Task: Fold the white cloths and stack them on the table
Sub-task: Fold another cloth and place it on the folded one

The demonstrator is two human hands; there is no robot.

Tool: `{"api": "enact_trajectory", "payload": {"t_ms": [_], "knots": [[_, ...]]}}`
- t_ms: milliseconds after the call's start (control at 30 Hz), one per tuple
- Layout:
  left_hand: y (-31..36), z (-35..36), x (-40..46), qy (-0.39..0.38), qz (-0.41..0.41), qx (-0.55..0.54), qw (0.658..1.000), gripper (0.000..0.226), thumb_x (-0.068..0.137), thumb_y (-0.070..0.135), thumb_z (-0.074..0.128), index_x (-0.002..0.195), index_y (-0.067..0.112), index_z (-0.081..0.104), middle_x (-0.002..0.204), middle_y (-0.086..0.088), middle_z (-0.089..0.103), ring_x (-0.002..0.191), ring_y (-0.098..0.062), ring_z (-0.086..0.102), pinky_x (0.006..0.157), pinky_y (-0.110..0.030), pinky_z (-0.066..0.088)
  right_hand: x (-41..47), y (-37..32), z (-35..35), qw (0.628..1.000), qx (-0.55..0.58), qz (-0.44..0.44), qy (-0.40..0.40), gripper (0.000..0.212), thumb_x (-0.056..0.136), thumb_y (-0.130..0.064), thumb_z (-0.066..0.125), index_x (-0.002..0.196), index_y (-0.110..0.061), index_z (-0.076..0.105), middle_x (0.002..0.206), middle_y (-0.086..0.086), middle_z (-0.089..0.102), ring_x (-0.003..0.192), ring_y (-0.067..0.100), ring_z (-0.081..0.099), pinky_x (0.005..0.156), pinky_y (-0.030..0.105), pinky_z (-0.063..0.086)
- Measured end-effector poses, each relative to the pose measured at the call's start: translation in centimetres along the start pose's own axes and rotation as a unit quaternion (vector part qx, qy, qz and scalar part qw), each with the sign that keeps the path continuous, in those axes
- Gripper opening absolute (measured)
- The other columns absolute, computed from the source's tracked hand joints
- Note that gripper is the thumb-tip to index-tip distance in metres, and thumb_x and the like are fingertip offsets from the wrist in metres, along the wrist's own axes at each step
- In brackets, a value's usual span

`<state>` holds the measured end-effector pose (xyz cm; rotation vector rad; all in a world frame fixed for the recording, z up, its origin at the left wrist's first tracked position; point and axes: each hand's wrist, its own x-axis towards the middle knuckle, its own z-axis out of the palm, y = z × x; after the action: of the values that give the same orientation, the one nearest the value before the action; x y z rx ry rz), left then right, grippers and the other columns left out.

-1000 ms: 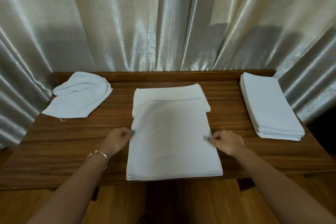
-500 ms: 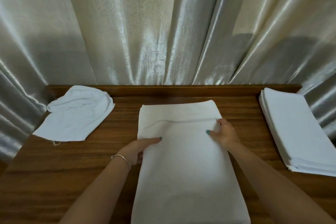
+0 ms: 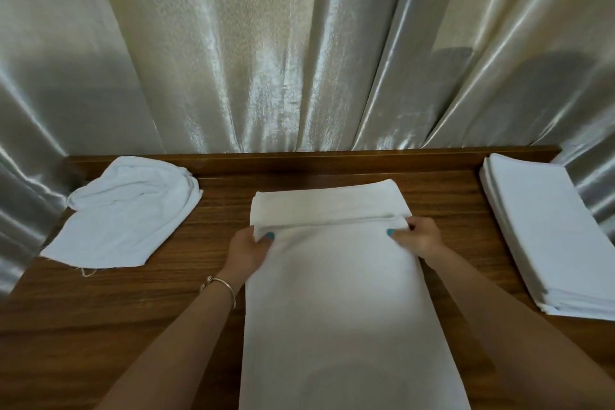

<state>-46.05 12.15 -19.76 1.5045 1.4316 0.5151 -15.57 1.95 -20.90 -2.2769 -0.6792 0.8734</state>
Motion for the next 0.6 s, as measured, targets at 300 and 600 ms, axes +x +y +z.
{"api": "enact_trajectory", "payload": {"t_ms": [300,600], "knots": [[-0.2,-0.6,2.0,-0.008,0.005,0.045,0.999,0.013,0.094,0.01,0.052,0.099,0.009,0.064,0.087,-0.005,0.061,0.08,-0.019,0.056,0.062,-0.021,0.043,1.3,0.5,-0.7,0.998,0.044,-0.024,0.029,0.007,0.086,-0.014,0.068,0.086,-0.01,0.062,0.091,0.007,0.065,0.087,0.022,0.061,0.083,0.038,0.052],[0.2,-2.3,-0.2,-0.019,0.037,-0.046,0.998,0.026,0.09,0.011,0.06,0.116,0.01,0.063,0.106,-0.007,0.064,0.098,-0.023,0.059,0.081,-0.031,0.05,-2.3,0.6,-3.5,0.993,0.107,-0.04,-0.023,0.007,0.088,-0.013,0.066,0.095,-0.014,0.067,0.086,0.002,0.067,0.072,0.013,0.065,0.054,0.021,0.045]]}}
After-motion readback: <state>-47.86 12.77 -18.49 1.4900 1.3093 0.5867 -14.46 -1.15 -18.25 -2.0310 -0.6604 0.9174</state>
